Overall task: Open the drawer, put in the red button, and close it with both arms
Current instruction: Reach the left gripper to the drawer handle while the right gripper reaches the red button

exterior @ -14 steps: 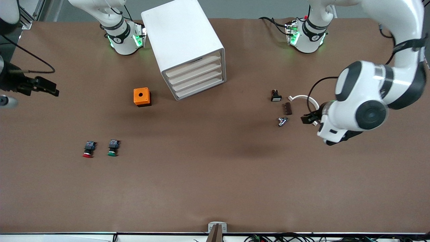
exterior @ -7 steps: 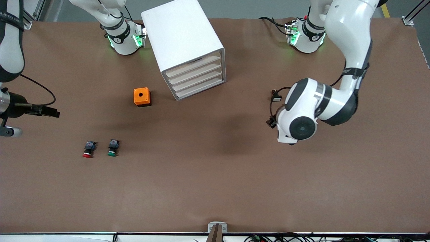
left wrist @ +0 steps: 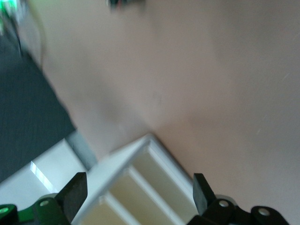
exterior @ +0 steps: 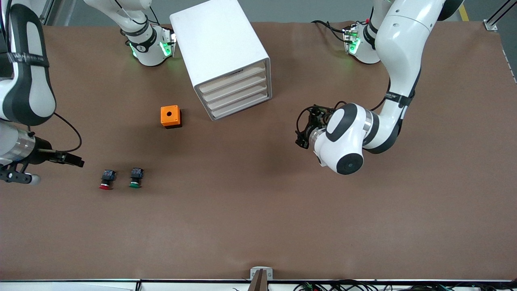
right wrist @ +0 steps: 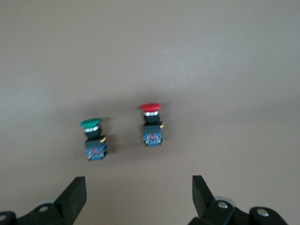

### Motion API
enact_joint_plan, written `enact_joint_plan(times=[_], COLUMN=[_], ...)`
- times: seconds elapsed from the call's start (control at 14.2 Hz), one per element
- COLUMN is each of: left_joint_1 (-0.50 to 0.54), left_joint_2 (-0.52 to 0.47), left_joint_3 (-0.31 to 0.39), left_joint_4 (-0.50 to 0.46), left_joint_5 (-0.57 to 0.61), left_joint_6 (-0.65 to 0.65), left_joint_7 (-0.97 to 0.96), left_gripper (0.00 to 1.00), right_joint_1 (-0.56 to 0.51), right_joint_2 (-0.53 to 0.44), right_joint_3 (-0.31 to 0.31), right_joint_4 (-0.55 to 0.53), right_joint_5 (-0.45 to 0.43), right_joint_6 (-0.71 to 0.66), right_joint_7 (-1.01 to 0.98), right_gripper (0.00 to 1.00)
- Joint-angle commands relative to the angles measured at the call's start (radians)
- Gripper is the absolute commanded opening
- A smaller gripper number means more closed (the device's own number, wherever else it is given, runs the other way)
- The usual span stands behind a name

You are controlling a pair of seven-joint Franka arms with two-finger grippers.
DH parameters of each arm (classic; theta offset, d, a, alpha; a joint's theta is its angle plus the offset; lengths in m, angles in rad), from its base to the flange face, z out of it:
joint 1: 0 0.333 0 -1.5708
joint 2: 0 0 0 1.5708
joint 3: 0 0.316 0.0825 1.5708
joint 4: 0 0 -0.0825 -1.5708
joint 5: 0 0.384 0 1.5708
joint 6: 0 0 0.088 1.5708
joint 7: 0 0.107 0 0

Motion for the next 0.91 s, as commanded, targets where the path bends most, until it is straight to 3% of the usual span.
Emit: enact_joint_plan(times=[0.0, 0.21, 0.42, 0.56, 0.7, 0.84], left_joint_1=[-0.010, -0.045, -0.109, -0.123, -0.137, -0.183], left_joint_2=[0.059, 0.108, 0.119, 0.120, 0.137, 0.148], left_joint_3=[0.006, 0.006, 0.005, 0.005, 0.005, 0.005], left_joint_4=[0.023, 0.025, 0.025, 0.025, 0.023, 0.023], left_joint_5=[-0.185, -0.311, -0.338, -0.379, -0.463, -0.470], left_joint_6=[-0.015, 0.011, 0.031, 0.030, 0.030, 0.030], left_joint_7=[-0.152, -0.380, -0.552, -0.599, -0.605, -0.608], left_gripper=[0.98, 0.94, 0.86, 0.70, 0.67, 0.61], right_joint_1=[-0.018, -0.016, -0.007, -0.006, -0.007, -0.006], right_joint_2=[0.052, 0.127, 0.196, 0.239, 0.265, 0.282], right_joint_3=[0.011, 0.011, 0.011, 0.011, 0.011, 0.011], right_joint_4=[-0.049, -0.090, -0.090, -0.090, -0.091, -0.091], right_joint_5=[0.019, 0.019, 0.013, 0.008, 0.008, 0.008], right_joint_6=[0.127, 0.268, 0.345, 0.379, 0.400, 0.402], right_joint_7=[0.056, 0.062, 0.061, 0.061, 0.061, 0.061], right_gripper=[1.00, 1.00, 1.00, 1.00, 1.00, 1.00])
